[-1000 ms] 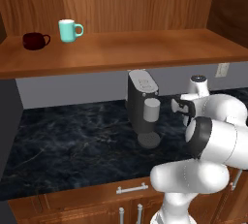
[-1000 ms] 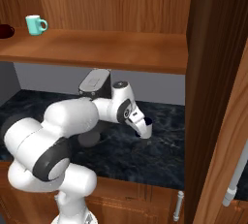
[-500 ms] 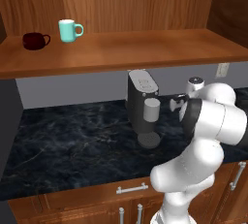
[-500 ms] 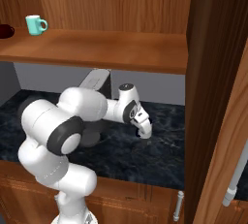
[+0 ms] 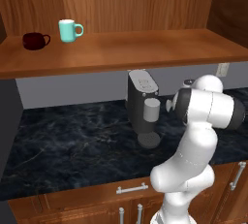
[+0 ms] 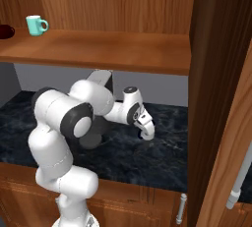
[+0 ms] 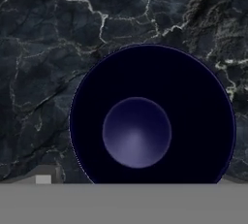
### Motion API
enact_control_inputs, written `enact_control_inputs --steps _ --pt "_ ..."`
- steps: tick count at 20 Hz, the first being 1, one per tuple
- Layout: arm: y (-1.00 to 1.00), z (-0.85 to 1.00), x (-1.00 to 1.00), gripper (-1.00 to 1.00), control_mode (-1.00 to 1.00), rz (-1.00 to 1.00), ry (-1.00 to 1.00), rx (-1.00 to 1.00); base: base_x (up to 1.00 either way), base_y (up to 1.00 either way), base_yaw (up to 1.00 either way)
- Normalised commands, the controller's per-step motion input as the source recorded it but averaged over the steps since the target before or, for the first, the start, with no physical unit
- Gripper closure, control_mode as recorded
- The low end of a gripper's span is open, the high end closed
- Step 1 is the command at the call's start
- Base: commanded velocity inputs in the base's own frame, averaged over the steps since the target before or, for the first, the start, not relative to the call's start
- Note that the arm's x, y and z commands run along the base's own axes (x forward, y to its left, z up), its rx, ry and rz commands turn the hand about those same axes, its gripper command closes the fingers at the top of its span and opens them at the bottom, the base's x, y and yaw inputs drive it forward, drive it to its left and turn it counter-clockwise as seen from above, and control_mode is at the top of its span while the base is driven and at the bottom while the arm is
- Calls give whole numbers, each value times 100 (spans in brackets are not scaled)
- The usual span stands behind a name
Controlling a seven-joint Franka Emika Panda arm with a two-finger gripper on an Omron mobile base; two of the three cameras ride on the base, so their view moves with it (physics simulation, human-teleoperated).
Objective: Pick the mug on the counter and place it in the cabinet with the handle facing the right, like the mugs already inside.
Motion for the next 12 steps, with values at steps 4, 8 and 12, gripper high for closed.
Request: enact_control_inputs --steps 4,8,12 --pt "-12 -37 5 -100 -100 0 1 0 0 0 0" --pt "-2 -26 3 100 -100 0 0 2 0 0 0" --pt "0 -14 9 100 -100 0 0 1 0 0 0"
